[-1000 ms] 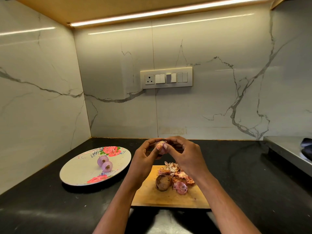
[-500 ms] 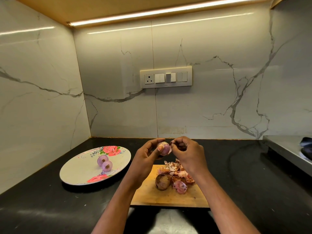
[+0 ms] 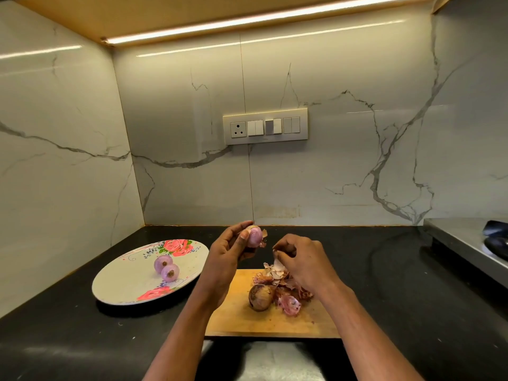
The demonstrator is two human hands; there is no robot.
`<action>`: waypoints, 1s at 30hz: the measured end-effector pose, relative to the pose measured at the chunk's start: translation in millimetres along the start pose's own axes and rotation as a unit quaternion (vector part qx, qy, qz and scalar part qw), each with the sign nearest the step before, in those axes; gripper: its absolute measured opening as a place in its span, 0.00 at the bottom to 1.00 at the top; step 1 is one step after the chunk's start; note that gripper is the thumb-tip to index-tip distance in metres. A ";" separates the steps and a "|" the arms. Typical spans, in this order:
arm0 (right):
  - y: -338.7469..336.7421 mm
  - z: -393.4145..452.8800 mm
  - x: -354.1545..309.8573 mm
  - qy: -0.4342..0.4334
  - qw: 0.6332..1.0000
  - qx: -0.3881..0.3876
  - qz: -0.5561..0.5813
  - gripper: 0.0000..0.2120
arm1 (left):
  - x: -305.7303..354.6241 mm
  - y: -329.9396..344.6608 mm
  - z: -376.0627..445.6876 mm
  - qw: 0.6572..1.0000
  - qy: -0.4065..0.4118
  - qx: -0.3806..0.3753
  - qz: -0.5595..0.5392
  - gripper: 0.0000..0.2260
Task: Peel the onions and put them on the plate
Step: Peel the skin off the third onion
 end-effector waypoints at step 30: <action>-5.2 -1.3 -9.8 0.021 0.996 0.013 0.080 0.07 | 6.4 1.5 -3.0 0.997 0.020 0.013 0.071 0.23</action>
Point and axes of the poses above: each hand's wrist, its own z-axis towards the middle knuckle, its own y-axis out of the palm, x = y × z, the point moved 6 cm from there along z, towards the middle knuckle, and after that the axes turned 4 degrees about -z, right-handed, at the moved point
